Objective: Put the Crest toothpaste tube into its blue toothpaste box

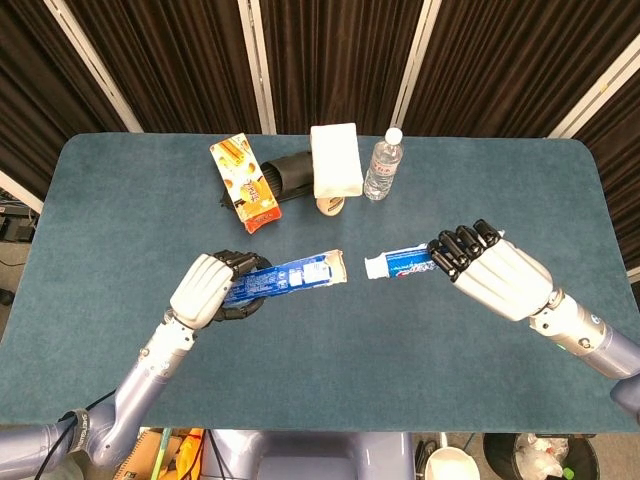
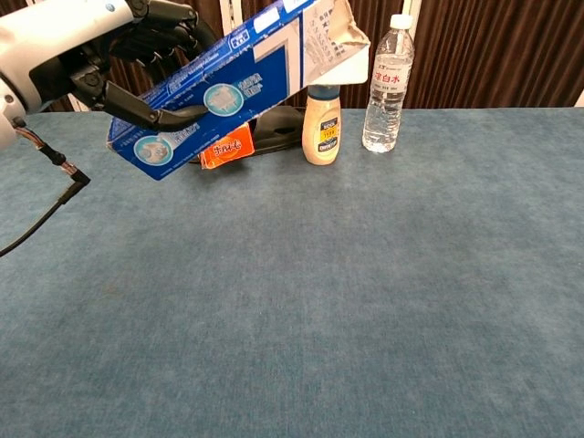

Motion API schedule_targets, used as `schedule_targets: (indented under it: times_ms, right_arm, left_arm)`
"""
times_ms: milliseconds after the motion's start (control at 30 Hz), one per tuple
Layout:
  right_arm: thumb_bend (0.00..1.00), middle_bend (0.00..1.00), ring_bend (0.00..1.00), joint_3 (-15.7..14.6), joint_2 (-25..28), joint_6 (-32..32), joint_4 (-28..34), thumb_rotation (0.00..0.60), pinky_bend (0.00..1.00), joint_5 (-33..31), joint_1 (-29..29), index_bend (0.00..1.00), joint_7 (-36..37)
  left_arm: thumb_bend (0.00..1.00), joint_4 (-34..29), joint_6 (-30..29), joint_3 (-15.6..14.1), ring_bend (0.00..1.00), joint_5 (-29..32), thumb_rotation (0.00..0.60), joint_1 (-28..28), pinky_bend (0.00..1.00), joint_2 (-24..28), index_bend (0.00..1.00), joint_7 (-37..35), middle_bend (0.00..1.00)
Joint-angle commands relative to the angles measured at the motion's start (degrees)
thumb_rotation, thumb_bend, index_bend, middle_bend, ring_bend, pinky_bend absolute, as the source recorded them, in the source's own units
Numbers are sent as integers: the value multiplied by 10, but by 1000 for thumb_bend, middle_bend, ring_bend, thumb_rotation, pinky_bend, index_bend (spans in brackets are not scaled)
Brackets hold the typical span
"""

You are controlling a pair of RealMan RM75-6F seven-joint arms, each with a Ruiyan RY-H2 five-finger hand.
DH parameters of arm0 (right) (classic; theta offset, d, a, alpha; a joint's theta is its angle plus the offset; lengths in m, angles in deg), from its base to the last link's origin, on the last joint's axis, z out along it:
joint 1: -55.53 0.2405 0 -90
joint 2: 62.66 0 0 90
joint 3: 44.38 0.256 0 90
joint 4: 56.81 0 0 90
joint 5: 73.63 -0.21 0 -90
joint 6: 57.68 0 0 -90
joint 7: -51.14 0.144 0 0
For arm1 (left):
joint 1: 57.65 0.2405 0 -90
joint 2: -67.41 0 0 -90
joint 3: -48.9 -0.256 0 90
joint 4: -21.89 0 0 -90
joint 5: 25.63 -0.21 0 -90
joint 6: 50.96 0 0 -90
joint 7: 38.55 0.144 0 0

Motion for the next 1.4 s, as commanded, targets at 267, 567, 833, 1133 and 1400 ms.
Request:
schedule_targets:
  times_ms: [267,567,833,1133,1400]
  right_arm:
    - [434,758,666,-9,-6,-1,2,600,745,1,3,851,-8]
    - [434,758,666,-17,-12,-1,0,600,745,6,8,851,-11]
    - [435,758,666,-24,-18,-3,-6,600,745,11,10,851,-14]
    - [434,758,666,-35,-19,-4,-16,600,745,23,14,851,-15]
    - [434,758,666,-41,-24,-8,-22,600,745,27,16,851,-15]
  left_arm:
    - [458,-12,20,12,502,23,600,-16,509,-7,402,29,522]
    - [459,-34,32,28,502,41,600,-34,509,-14,402,60,522]
    - [458,-48,36,30,502,53,600,-44,520,-24,402,88,522]
    - [458,-82,48,50,502,120,600,-58,526,-32,400,146,520]
    - [458,-101,56,68,502,183,600,-81,527,-46,399,194,520]
